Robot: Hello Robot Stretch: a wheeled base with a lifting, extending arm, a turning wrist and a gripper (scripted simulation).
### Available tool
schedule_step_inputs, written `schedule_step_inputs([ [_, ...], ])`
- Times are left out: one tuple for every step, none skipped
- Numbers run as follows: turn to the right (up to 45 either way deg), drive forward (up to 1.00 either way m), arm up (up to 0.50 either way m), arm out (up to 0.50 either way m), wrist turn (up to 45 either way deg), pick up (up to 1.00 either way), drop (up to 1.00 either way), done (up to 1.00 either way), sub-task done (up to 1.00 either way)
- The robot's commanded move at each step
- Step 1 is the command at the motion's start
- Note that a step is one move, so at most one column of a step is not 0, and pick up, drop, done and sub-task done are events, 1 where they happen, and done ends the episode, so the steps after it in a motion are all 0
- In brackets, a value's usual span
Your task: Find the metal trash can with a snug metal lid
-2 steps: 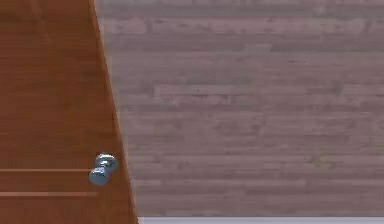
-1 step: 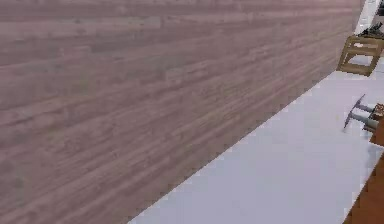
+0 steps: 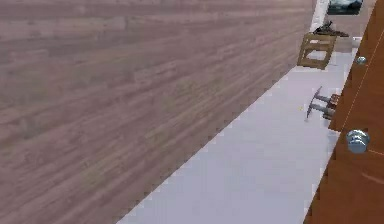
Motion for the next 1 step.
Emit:
schedule_step_inputs([
  [3.0,0.00,0.00,0.00,0.0,0.00,0.00,0.00,0.00],
])
